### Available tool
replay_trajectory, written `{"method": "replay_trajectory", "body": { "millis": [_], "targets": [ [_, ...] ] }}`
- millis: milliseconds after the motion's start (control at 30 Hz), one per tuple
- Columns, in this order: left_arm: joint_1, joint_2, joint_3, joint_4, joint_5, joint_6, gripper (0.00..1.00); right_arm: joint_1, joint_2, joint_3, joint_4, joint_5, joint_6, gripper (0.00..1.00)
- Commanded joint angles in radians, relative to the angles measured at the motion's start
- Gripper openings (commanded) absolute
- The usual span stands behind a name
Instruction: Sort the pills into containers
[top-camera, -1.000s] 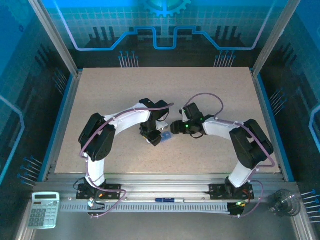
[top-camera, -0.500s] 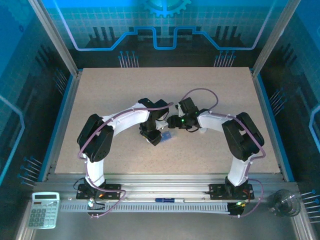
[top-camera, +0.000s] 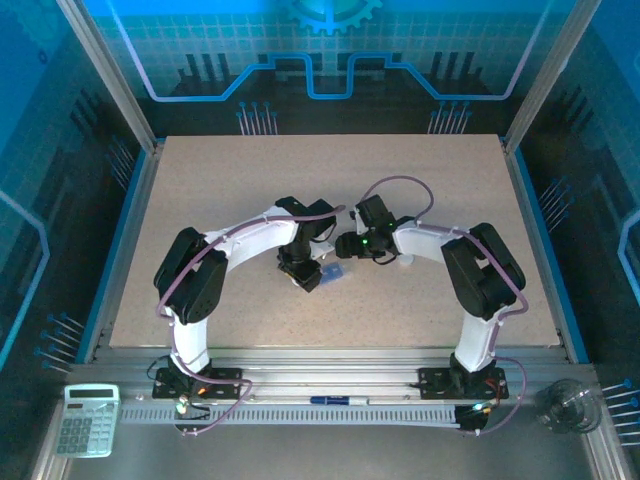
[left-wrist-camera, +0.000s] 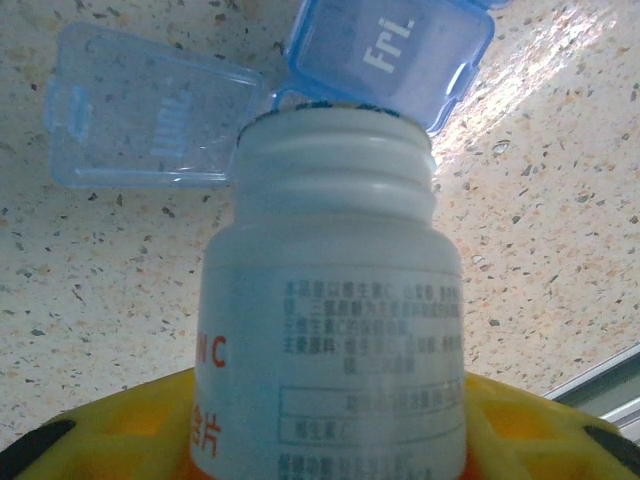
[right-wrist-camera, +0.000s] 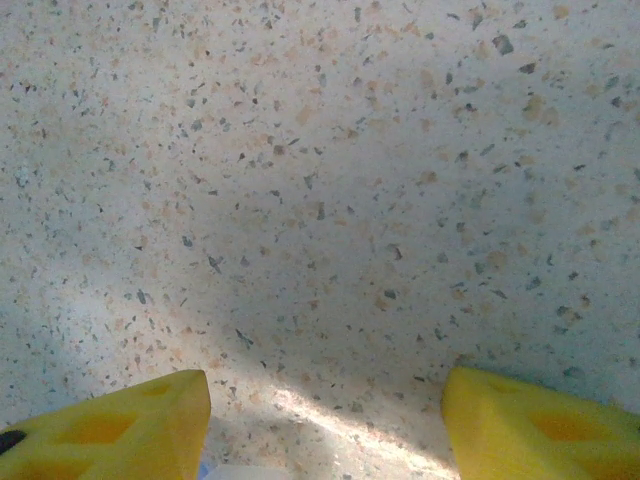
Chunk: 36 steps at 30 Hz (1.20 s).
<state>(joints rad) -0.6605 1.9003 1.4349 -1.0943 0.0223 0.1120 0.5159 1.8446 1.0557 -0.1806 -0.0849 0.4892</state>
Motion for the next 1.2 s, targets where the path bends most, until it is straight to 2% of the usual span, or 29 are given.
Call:
{"method": "replay_trajectory", "body": {
  "millis": [0, 433, 833, 1167],
  "targets": [
    [0.009, -0.032, -0.016, -0.01, 0.018, 0.011, 0.0, 0.015, -0.025, -0.055, -0.08, 0.017, -0.011, 0.64],
    [0.012, -0.034, -0.01, -0.01, 0.018, 0.016, 0.0, 0.059, -0.102, -0.15, -0.088, 0.022, -0.019, 0.62],
    [0.02, -0.038, -0.011, -0.01, 0.021, 0.018, 0.0, 0.038, -0.207, -0.202, -0.068, -0.006, 0.015, 0.62],
    [0.02, -0.042, -0.02, -0.01, 0.036, 0.014, 0.0, 0.026, -0.141, -0.169, -0.051, 0.022, 0.025, 0.62]
  ]
}}
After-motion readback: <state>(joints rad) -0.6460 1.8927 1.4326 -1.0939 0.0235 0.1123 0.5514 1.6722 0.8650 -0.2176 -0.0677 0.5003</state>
